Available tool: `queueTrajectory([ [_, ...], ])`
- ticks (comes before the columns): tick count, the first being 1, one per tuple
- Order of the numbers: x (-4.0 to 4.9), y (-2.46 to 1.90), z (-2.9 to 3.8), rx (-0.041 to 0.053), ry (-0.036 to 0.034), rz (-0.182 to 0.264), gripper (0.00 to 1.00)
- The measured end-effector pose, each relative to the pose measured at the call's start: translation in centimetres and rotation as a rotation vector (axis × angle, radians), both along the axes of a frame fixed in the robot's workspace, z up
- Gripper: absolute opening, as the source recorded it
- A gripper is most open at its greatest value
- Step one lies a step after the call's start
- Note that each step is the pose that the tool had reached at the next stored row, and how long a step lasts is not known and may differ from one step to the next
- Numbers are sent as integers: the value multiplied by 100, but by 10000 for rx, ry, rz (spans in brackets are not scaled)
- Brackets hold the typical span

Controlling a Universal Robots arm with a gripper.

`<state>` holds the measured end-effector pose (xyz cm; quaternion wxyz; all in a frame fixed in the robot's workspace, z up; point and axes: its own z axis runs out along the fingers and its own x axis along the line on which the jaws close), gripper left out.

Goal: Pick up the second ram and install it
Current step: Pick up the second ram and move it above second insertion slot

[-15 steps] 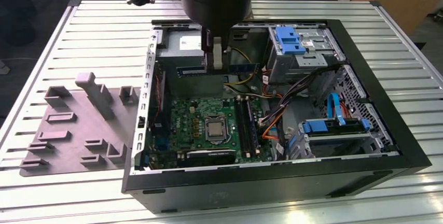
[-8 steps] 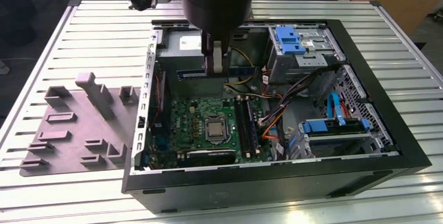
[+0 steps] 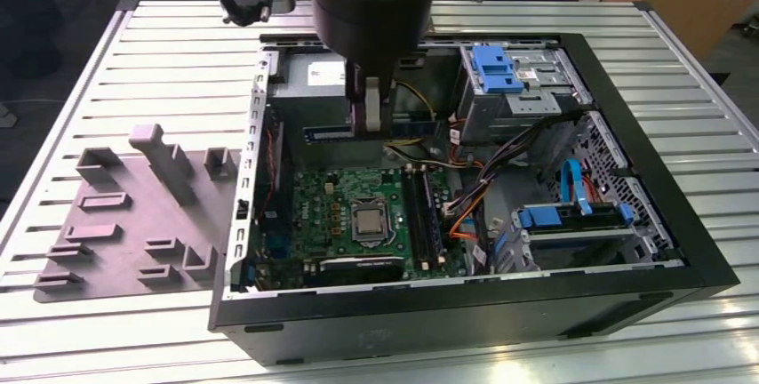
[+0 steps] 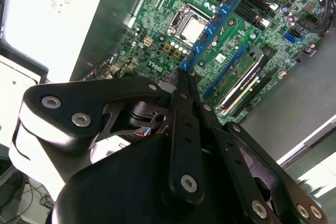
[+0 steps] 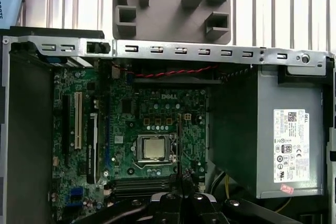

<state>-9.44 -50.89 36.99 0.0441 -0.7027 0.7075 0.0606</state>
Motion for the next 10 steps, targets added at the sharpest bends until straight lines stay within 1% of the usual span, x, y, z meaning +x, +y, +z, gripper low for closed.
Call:
queueTrajectory([
  [10,2,0,-73,-223,10,-33,12],
])
